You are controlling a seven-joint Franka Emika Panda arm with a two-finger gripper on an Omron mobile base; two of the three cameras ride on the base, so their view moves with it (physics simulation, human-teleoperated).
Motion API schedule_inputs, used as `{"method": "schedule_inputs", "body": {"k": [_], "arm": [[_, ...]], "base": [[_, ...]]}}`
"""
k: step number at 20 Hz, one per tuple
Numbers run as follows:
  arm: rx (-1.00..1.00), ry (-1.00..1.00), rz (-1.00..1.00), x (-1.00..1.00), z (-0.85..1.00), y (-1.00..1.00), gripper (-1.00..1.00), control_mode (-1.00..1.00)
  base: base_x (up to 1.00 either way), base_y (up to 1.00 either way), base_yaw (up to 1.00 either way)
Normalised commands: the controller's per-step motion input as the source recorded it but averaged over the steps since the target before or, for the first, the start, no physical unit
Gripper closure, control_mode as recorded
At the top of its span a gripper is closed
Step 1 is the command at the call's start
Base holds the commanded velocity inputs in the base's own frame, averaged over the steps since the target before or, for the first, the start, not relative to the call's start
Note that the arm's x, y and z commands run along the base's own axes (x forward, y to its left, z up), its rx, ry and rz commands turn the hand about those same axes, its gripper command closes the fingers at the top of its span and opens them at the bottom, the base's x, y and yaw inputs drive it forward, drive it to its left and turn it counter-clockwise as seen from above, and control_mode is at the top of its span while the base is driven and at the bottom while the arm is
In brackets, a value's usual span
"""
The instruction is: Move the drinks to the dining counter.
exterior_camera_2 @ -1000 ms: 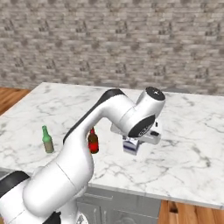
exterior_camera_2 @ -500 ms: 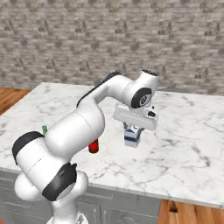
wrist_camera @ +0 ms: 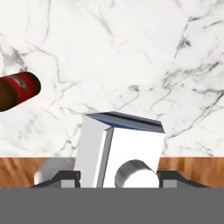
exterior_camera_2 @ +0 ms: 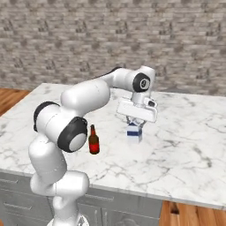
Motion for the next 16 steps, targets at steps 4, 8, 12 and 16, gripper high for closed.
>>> {"method": "schedule_inputs", "body": {"k": [4, 8, 12, 16], "arm": [[0.01, 0.2, 0.0, 0.37, -0.21, -0.2, 1.0, -1.0], [0.09, 0.15, 0.0, 0.17, -0.27, -0.2, 1.0, -1.0], [0.16, 0.03, 0.0, 0.02, -0.31, -0.07, 1.0, -1.0], [0.11, -0.07, 0.0, 0.0, -0.22, 0.0, 1.0, -1.0]], "base": [[0.0, 0.0, 0.0], [0.0, 0.0, 0.0], [0.0, 0.0, 0.0], [0.0, 0.0, 0.0]]}}
